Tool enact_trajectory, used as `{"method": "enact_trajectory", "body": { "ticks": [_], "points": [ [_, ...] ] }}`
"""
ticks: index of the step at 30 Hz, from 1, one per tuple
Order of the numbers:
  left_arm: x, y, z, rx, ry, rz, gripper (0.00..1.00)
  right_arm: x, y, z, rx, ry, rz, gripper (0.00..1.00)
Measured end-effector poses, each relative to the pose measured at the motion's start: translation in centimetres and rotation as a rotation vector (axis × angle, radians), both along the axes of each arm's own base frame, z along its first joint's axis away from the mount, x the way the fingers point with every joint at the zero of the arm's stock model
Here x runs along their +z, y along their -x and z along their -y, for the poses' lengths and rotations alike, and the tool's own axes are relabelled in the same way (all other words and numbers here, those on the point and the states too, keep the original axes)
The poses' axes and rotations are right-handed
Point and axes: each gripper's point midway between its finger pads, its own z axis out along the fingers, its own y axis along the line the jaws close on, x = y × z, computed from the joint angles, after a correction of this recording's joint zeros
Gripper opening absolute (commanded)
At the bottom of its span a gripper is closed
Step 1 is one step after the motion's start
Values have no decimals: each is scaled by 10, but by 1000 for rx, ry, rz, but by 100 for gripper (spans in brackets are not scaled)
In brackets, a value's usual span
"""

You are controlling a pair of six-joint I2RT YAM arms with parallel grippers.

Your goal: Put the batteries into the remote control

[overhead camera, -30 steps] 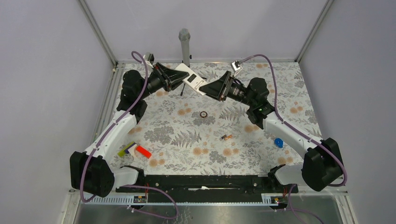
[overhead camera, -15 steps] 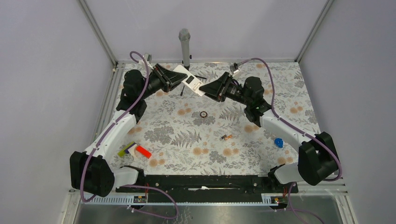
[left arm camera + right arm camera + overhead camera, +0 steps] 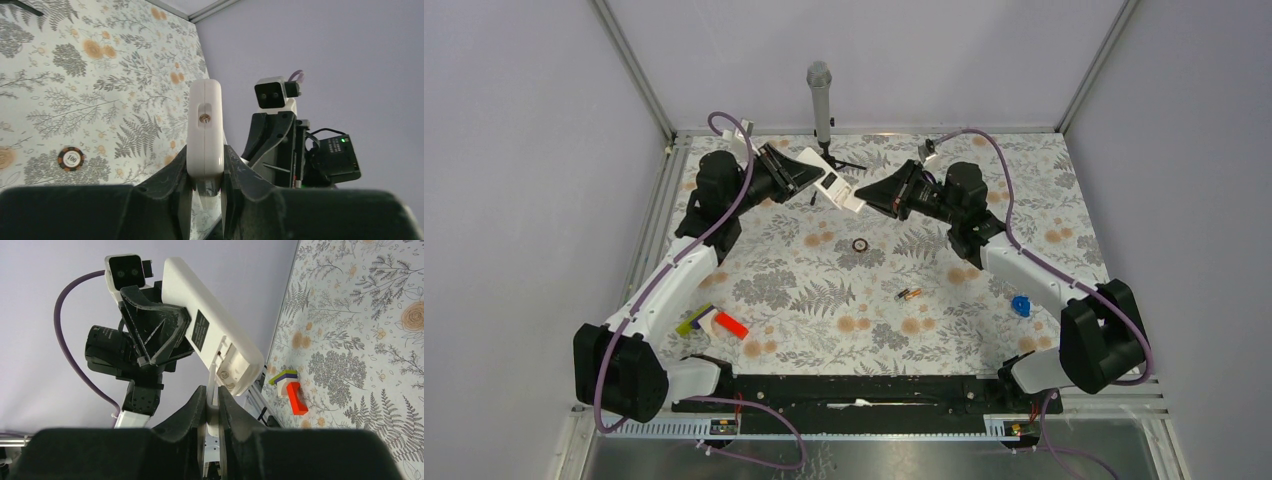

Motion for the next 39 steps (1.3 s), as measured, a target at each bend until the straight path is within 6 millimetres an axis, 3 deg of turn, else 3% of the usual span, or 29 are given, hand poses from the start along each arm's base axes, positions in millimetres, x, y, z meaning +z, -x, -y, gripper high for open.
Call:
{"method": "enact_trajectory", "body": {
  "ticks": [7,12,16,22,27,31,35,37,39],
  "points": [
    [-13,-4,-6,30,-85,18,0,-3,-5,6,-12,13,4,0],
    [-18,0,-14,44,-167,63,0,-22,-27,39,-118,125,44,0],
    [-13,8,-18,38,-210,120,0,-72,-41,81,-250,313,32,0],
    [-2,19,-16,-7,-223,190,0,-185,-29,130,-305,592,-139,0],
    [1,24,-12,-45,-218,210,0,-234,-18,147,-291,667,-241,0],
    [3,26,-10,-60,-213,220,0,-261,-8,156,-281,701,-307,25],
    [4,28,-9,-75,-208,225,0,-271,0,160,-279,725,-330,70],
    [4,29,-8,-80,-207,226,0,-270,-2,163,-294,737,-322,82],
    [4,30,-8,-84,-206,227,0,-260,-6,168,-327,756,-284,87]
  ]
}}
